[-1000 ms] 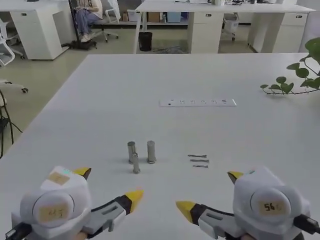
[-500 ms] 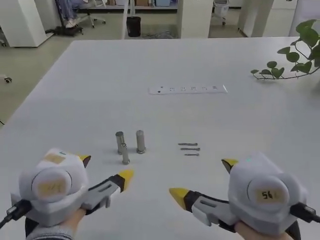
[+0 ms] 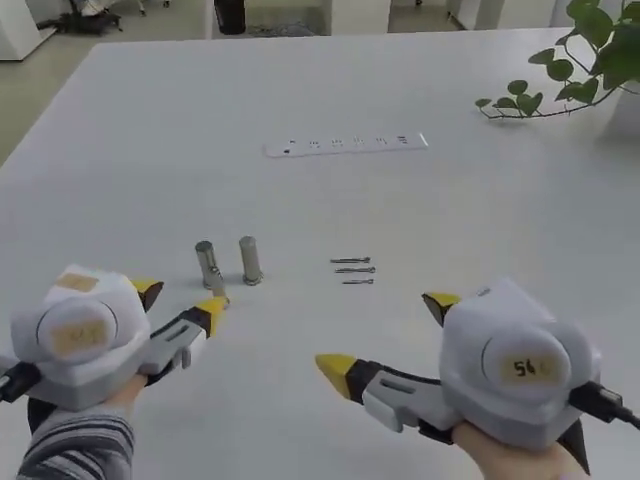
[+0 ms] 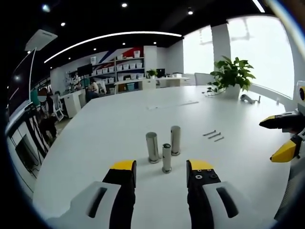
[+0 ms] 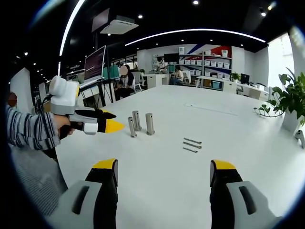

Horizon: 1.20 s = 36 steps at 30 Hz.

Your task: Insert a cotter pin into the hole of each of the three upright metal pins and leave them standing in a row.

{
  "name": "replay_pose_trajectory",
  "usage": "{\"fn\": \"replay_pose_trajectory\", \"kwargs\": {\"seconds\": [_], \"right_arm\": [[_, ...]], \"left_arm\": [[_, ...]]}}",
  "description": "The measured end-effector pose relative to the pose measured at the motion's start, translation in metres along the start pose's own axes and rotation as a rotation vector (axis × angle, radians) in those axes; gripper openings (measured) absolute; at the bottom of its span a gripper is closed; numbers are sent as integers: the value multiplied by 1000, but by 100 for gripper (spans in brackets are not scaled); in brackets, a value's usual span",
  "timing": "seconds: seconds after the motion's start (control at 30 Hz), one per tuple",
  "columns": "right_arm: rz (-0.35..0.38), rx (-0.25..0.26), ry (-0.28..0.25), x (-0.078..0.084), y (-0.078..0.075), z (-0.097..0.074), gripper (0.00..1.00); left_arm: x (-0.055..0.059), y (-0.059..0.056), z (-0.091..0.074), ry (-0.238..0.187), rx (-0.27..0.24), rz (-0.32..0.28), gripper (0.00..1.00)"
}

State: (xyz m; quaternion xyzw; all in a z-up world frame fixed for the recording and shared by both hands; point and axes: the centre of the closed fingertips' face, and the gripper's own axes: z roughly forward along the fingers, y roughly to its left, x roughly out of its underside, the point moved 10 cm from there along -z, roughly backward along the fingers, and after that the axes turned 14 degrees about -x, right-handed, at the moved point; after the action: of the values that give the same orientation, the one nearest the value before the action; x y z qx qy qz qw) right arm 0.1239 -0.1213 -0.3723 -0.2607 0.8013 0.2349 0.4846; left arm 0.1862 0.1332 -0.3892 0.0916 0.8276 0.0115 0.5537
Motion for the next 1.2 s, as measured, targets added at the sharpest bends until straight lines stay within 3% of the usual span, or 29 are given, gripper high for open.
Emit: {"fn": "replay_pose_trajectory", "kwargs": {"seconds": [0.37,0.57,0.97,1.2], "right_arm": [[3,12,-2,1,1,-1,77],[12,4,7,2,1,1,77],[1,-12,22,3,4,4,77],[5,-21,24,3,4,4,77]], "left_arm": [[4,-7,24,14,34,-14,30],[5,-11,36,21,73,-16,18],[9,-13,45,52,89,-21,6],[9,-14,45,55,82,-21,5]]}}
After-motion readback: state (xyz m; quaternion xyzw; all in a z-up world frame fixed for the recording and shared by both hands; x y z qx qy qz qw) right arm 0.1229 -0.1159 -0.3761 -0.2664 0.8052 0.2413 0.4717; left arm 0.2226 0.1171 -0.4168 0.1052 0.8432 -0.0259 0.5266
